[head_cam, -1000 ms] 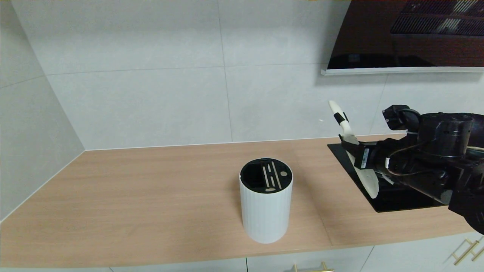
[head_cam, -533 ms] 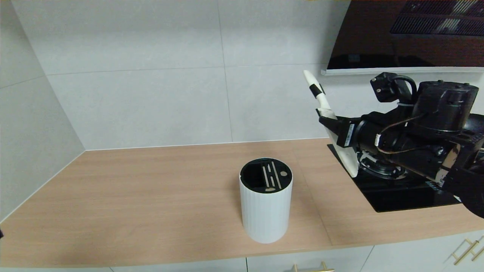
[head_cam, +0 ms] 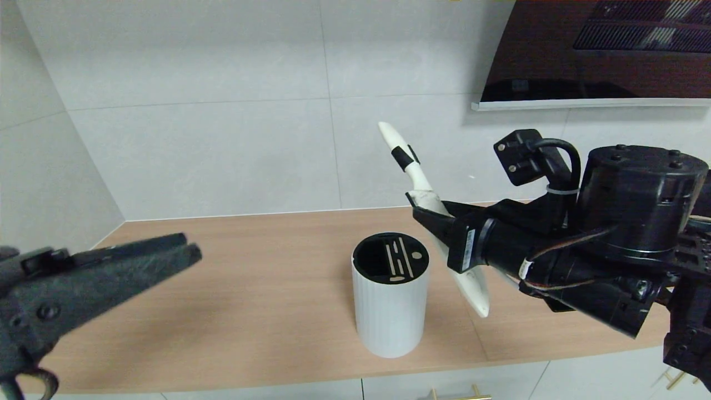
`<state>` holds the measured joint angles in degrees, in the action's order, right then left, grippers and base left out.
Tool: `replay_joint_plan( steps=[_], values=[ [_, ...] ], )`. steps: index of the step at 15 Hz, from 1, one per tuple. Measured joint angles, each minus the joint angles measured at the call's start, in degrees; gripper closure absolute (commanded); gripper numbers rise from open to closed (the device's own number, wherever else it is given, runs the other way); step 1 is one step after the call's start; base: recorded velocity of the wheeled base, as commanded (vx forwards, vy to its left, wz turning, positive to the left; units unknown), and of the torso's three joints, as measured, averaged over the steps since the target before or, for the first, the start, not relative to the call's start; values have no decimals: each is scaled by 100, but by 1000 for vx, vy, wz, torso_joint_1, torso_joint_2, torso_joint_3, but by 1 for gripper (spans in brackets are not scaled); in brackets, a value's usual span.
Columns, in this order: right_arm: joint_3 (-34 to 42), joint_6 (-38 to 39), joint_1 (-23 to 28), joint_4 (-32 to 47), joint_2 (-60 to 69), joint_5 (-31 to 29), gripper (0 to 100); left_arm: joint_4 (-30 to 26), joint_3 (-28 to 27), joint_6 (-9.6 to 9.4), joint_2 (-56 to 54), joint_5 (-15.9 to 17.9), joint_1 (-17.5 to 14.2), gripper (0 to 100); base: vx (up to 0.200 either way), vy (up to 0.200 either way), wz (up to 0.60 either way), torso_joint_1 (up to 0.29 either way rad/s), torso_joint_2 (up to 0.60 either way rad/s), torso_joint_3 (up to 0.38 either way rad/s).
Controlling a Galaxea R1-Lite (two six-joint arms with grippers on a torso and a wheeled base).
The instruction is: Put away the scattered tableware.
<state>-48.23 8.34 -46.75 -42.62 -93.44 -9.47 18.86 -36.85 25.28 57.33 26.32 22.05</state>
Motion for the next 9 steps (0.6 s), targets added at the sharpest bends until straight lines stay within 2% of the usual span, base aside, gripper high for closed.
replay_joint_plan(
  steps=[1,2,3,5,6,8,9],
  values=[
    [2,-2,-82,-5,-22,-34,100,497,-18,428,265,-2,228,0,0,0,0,0,0,0],
    [2,-7,-193,-16,-50,-123,100,1025,-57,758,562,-10,330,0,0,0,0,0,0,0],
    [-9,-18,-324,-71,-83,-240,100,1488,-99,1005,931,-18,377,0,0,0,0,0,0,0],
    [-23,-22,-517,-163,-129,-325,100,2102,-208,1323,1626,-54,413,0,0,0,0,0,0,0],
    [-15,-24,-639,-199,-151,-346,100,2216,-250,1459,1998,-169,492,0,0,0,0,0,0,0],
    [30,-22,-887,-202,-218,-391,100,2509,-361,1701,2679,-664,697,0,0,0,0,0,0,0],
    [49,-22,-984,-211,-276,-456,100,2890,-410,1774,3006,-1034,842,0,0,0,0,0,0,0]
  ],
)
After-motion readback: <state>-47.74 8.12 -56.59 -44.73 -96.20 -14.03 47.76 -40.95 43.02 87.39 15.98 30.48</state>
